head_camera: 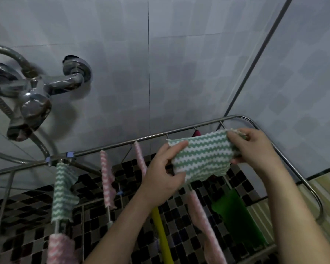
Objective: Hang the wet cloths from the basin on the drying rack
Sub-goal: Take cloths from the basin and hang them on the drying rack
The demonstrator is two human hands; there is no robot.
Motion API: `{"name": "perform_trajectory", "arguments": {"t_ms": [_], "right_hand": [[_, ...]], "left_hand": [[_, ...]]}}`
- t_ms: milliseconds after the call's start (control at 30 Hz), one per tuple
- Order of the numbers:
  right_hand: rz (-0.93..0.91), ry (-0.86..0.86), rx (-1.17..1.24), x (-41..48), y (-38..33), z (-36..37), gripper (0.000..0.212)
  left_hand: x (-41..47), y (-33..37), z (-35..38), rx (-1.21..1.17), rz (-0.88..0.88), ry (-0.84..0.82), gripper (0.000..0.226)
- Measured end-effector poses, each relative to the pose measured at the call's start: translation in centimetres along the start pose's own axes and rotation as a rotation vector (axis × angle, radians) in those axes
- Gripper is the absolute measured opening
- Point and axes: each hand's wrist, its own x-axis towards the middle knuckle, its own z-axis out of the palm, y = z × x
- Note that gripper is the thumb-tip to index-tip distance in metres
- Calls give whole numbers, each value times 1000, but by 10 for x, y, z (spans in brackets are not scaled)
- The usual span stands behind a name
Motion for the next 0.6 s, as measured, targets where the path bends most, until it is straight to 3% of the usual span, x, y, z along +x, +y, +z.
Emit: {"name": "perform_trajectory", "arguments": {"t_ms": [100, 233, 333, 600], "right_hand": [[39, -69, -171, 26, 3, 11, 20], [167, -206, -353, 75, 37, 62, 23], [105, -201, -508, 102, 64, 92, 30], [31, -105, -488, 121, 76, 120, 22]], "left_hand": [[14, -14, -11, -75, -141, 38, 62], [43, -62, -11, 551, -337, -4, 72], [58, -91, -8, 778, -424, -61, 79], [84, -117, -18, 928, -569, -79, 92]]}}
